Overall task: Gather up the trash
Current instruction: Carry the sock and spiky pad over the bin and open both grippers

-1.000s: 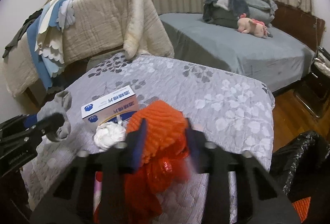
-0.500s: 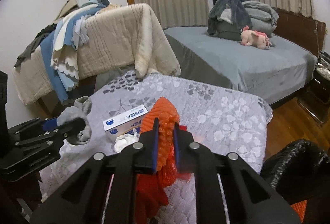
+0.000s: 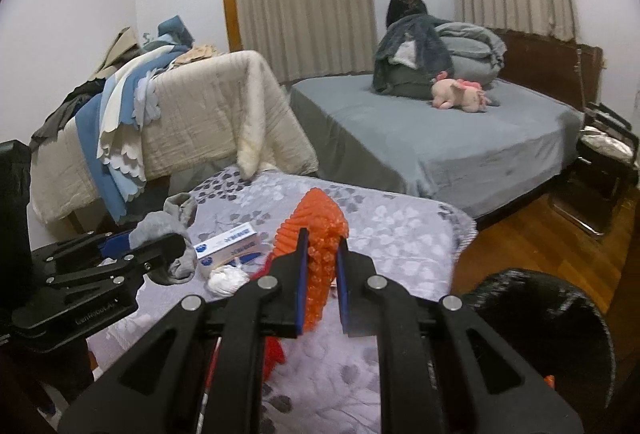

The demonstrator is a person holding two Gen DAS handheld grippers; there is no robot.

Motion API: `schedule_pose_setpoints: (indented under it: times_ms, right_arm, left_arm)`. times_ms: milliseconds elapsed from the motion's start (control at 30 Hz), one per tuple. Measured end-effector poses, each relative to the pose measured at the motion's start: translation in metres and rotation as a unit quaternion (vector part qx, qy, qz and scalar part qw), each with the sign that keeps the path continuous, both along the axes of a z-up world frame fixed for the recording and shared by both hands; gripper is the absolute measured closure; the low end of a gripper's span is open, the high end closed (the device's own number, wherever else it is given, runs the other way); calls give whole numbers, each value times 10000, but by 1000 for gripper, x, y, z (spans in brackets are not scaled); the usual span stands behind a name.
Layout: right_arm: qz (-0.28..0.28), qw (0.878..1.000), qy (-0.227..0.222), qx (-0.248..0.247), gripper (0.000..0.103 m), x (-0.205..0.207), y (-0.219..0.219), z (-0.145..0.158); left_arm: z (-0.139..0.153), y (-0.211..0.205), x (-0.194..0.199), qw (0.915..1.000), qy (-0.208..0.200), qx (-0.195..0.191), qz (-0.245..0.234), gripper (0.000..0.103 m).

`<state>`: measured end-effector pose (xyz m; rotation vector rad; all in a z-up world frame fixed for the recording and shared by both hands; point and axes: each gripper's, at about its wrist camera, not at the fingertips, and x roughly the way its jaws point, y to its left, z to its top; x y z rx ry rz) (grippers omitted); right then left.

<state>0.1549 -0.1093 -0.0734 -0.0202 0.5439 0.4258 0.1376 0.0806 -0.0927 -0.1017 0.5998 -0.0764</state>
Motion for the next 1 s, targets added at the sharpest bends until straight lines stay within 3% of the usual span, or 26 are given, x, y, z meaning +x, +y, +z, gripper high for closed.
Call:
schedule_pose_setpoints:
  times_ms: [500,1000]
  right_arm:
    - [-1018,9946,26,-199,91,-37,-103,3]
    - [-2049,9777,269,-377,91,-63,-194,-20]
  left_arm:
    - [5,-103,-1,9942,-34,-93,-1071,65]
    - [-13,-212,9,9763,68,-97,-2162,65]
